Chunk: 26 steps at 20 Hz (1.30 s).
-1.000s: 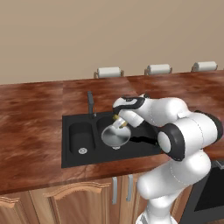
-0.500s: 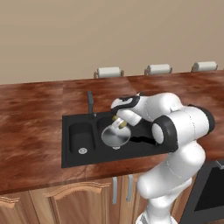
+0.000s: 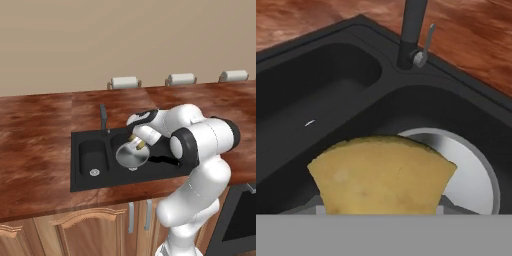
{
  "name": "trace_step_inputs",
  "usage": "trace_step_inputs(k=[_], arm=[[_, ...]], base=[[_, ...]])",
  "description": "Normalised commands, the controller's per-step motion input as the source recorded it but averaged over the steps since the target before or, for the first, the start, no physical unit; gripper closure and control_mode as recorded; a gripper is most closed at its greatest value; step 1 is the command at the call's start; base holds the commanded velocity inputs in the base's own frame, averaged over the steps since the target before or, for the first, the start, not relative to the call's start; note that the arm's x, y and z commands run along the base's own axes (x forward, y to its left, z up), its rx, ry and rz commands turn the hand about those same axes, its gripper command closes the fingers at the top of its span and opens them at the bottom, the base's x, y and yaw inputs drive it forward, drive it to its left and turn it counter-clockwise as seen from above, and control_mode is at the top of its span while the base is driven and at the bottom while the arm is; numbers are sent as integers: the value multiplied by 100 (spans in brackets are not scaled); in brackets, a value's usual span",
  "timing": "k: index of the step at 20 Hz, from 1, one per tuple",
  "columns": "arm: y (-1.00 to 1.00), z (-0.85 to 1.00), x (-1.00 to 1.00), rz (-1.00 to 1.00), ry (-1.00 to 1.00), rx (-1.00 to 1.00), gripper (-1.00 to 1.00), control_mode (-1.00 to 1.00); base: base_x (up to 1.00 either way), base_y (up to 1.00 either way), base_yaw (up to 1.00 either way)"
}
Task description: Pick the pan and sponge and place them into the sink. Then turn on the water.
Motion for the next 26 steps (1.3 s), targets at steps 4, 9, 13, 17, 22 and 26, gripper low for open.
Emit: trace_step_inputs(k=[4, 9, 13, 17, 22, 26], arm=[[0, -26, 1, 0, 0, 0, 100, -100], [0, -18, 10, 0, -2, -1, 100, -100], [0, -21, 10, 0, -1, -2, 100, -100], [-1, -24, 8, 0, 0, -3, 100, -100], [0, -26, 11, 0, 0, -3, 100, -100], [-2, -18, 12, 0, -2, -2, 100, -100]], base=[[0, 0, 0], [0, 0, 0], [0, 0, 0], [0, 0, 0], [0, 0, 0], [0, 0, 0]])
